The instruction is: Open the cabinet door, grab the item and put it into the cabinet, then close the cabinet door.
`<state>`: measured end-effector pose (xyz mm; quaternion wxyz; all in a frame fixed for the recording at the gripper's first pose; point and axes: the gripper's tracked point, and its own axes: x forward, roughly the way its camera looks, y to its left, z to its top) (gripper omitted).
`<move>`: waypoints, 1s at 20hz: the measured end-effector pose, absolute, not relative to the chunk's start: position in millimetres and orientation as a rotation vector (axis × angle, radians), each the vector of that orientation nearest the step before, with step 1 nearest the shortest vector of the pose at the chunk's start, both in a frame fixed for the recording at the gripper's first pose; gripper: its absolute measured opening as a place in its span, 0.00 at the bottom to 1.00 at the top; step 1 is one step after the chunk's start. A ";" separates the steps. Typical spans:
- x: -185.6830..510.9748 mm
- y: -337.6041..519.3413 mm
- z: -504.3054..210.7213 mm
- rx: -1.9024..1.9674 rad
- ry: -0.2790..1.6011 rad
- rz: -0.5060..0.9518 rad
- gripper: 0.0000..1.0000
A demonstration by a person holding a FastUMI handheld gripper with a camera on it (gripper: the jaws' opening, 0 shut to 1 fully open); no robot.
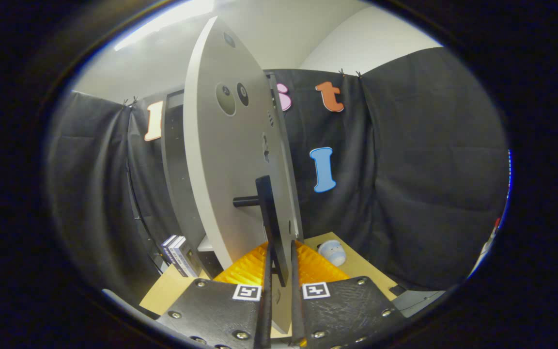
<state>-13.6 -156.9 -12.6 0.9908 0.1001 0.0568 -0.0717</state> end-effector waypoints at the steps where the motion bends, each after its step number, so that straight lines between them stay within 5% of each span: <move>1: -16.1 -167.2 -11.5 0.199 0.107 -0.149 0.16; 20: -33.8 -274.5 -18.0 0.259 0.065 -0.233 0.10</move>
